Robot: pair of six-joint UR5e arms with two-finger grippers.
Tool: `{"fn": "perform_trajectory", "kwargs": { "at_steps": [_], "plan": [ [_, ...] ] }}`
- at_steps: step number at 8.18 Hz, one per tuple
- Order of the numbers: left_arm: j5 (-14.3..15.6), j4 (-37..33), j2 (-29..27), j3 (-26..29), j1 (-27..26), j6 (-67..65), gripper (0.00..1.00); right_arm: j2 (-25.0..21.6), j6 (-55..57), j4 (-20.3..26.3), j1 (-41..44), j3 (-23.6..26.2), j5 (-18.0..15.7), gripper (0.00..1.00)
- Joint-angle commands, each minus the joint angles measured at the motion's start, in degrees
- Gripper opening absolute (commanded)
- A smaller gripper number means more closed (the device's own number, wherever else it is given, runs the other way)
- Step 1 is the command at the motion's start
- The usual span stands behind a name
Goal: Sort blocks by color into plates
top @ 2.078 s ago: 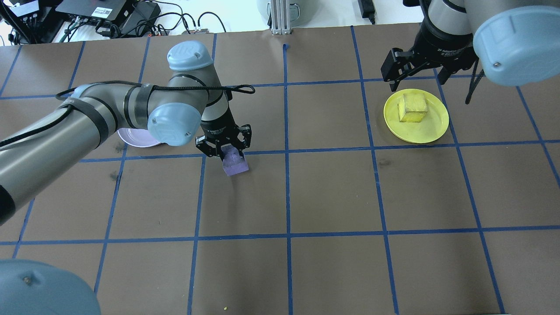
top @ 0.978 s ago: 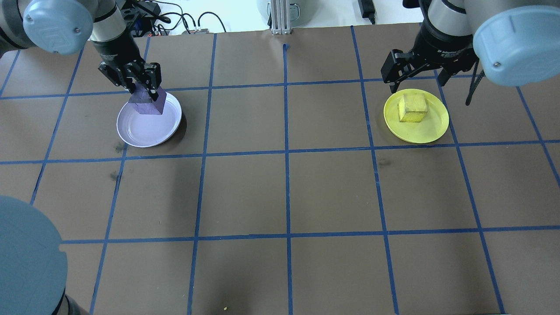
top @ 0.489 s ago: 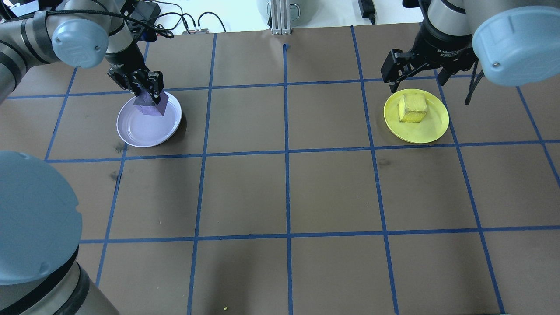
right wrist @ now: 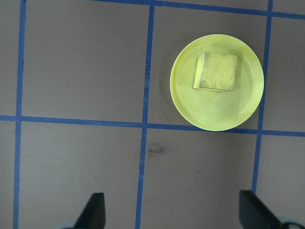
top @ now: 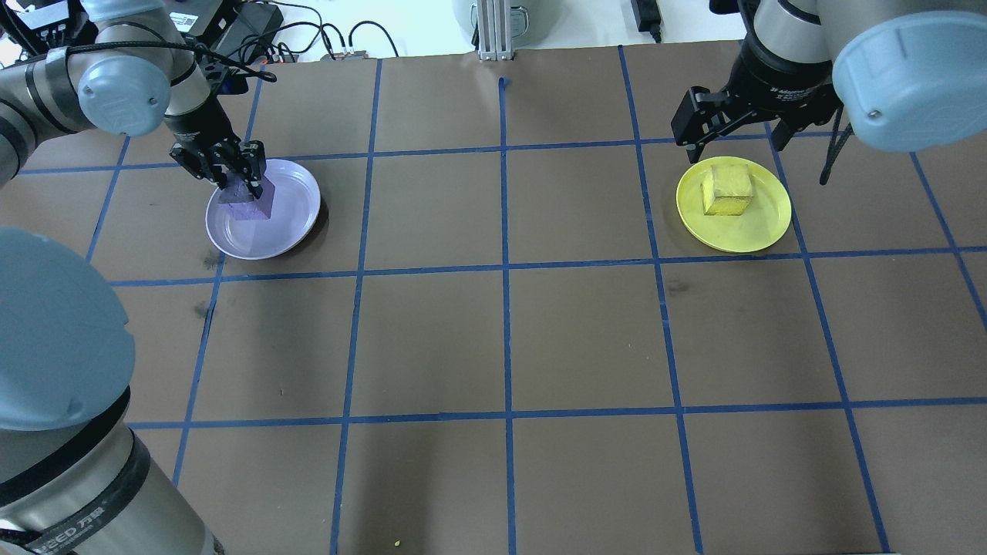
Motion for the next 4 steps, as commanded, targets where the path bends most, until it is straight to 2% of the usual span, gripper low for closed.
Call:
{"fn": "perform_trajectory", "kwargs": {
  "at_steps": [1, 2, 3, 4],
  "plan": [
    [-0.05, 0.22, -1.01, -0.30, 0.43, -6.62, 0.30, 0.00, 0.08, -0.09, 0.00, 0.00, -0.01, 1.00],
    [0.04, 0.40, -1.09, -0.30, 0.43, -6.71, 0.43, 0.00, 0.08, 0.00, 0.00, 0.00, -0.01, 1.00],
    [0.12, 3.27, -1.53, -0.39, 0.43, -7.15, 0.63, 0.00, 0.08, 0.00, 0.00, 0.00, -0.01, 1.00],
    [-0.31, 4.52, -1.53, -0.48, 0.43, -6.80, 0.88, -0.09, 0.08, 0.09, 0.00, 0.00, -0.01, 1.00]
  ]
}}
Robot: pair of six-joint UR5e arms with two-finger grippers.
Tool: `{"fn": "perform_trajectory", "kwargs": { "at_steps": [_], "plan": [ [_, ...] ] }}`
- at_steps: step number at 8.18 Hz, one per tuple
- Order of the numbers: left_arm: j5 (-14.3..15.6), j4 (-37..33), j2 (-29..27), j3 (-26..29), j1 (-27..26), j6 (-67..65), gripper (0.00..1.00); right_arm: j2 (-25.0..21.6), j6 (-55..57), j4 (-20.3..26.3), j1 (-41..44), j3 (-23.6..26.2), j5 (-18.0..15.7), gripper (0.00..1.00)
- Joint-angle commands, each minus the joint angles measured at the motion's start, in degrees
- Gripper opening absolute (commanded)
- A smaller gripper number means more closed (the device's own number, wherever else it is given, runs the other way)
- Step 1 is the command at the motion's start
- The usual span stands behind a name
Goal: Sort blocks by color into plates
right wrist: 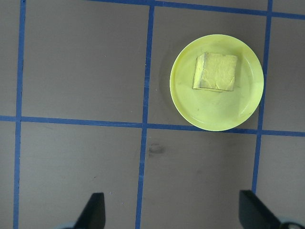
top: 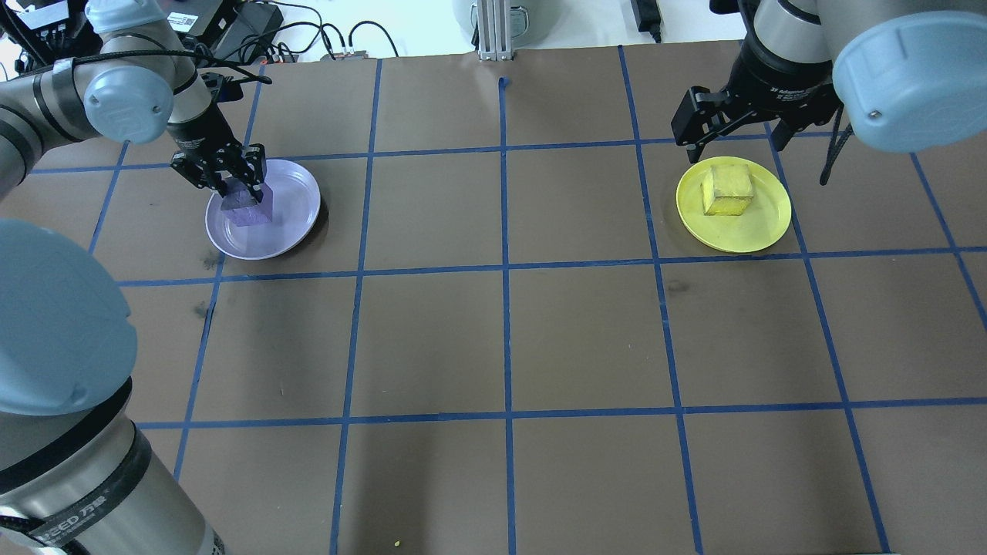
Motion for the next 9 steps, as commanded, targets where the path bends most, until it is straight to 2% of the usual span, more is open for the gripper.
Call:
{"fn": "perform_trajectory", "kwargs": {
  "at_steps": [1, 3, 5, 7, 9],
  "plan": [
    [-0.42, 2.95, -0.28, -0.05, -0.08, 0.11, 1.00, -0.09, 0.00, 0.10, -0.09, 0.00, 0.00, 1.00],
    [-0.43, 2.69, 1.03, 0.13, -1.12, -0.58, 1.00, 0.00, -0.09, 0.01, 0.00, 0.00, 0.00, 1.00],
    [0.28, 0.42, 5.23, 0.48, -3.24, -0.67, 1.00, -0.09, 0.00, 0.27, 0.00, 0.00, 0.09, 1.00],
    [-0.07, -8.35, 12.25, 0.57, -3.68, -2.42, 1.00, -0.17, 0.35, -0.08, -0.09, -0.09, 0.00, 1.00],
    [0.01, -18.52, 20.94, 0.65, -6.74, -2.34, 1.00, -0.87, 0.96, 0.01, -0.09, -0.09, 0.00, 1.00]
  ]
}}
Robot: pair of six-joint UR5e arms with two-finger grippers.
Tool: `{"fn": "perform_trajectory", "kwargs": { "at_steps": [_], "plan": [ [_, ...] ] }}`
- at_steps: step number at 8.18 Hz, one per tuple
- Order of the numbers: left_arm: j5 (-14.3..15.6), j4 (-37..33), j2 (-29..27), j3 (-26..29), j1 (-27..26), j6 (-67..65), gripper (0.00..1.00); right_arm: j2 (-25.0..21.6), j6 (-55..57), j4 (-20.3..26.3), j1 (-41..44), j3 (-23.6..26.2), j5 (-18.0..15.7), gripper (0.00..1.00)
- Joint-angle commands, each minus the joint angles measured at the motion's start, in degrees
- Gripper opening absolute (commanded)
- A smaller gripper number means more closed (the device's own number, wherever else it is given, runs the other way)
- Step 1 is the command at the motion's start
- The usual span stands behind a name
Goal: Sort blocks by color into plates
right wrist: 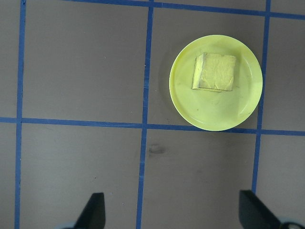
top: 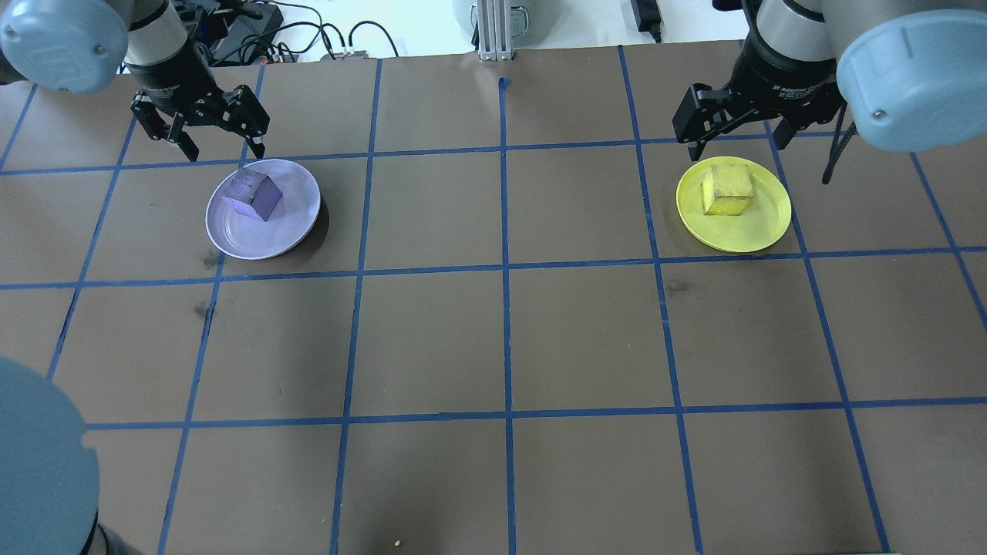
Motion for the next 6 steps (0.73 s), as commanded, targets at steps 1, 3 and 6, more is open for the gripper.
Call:
{"fn": "perform_trajectory", "kwargs": {
  "at_steps": [1, 3, 6],
  "plan": [
    [0.39, -11.71, 11.57, 0.01, -5.33, -2.24, 1.00, -0.64, 0.22, 0.10, -0.03, 0.06, 0.92, 1.00],
    [0.57, -15.68, 16.07, -0.17, -12.18, -8.91, 1.00, -0.91, 0.14, 0.37, 0.23, 0.15, 5.63, 1.00],
    [0.31, -15.26, 16.97, -0.61, -12.92, -9.20, 1.00, -0.91, -0.30, 0.55, 0.23, 0.24, 6.47, 1.00]
  ]
}}
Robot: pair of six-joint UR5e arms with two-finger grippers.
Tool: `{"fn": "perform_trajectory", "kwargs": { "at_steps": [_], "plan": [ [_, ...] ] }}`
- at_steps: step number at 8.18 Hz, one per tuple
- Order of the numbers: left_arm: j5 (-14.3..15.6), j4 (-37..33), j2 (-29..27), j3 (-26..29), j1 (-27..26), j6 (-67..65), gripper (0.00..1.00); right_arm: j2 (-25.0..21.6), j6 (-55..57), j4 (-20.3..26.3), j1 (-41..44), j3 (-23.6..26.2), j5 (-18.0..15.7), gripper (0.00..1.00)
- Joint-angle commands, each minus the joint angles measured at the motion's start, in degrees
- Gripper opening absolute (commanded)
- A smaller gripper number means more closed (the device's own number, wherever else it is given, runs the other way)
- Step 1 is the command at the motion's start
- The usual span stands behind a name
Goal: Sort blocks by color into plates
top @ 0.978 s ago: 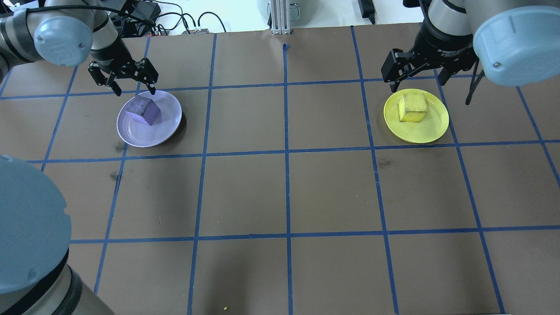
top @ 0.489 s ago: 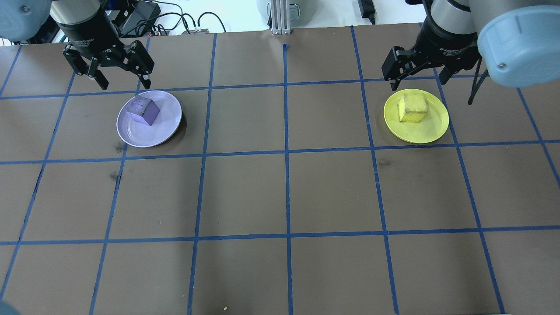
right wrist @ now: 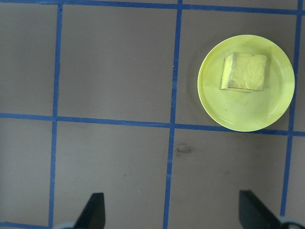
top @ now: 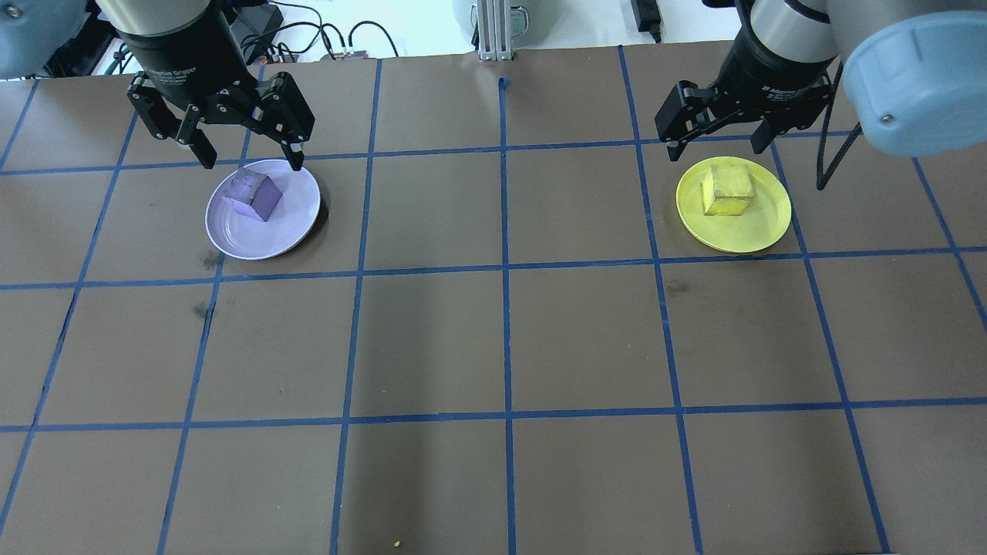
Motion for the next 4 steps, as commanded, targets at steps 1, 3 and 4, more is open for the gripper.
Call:
{"fn": "perform_trajectory", "kwargs": {
  "at_steps": [1, 3, 4],
  "plan": [
    [-0.42, 0.06, 1.02, 0.09, -0.64, -0.41, 1.00, 0.05, -0.25, 0.07, -0.03, 0.04, -0.14, 1.00],
    [-0.60, 1.37, 0.85, 0.18, -0.55, -0.50, 1.00, -0.04, -0.43, 0.33, -0.03, 0.13, -0.14, 1.00],
    [-0.60, 1.73, 0.50, 0.18, -0.55, -0.50, 1.00, -0.04, -0.52, -0.01, -0.03, 0.04, -0.23, 1.00]
  ]
}}
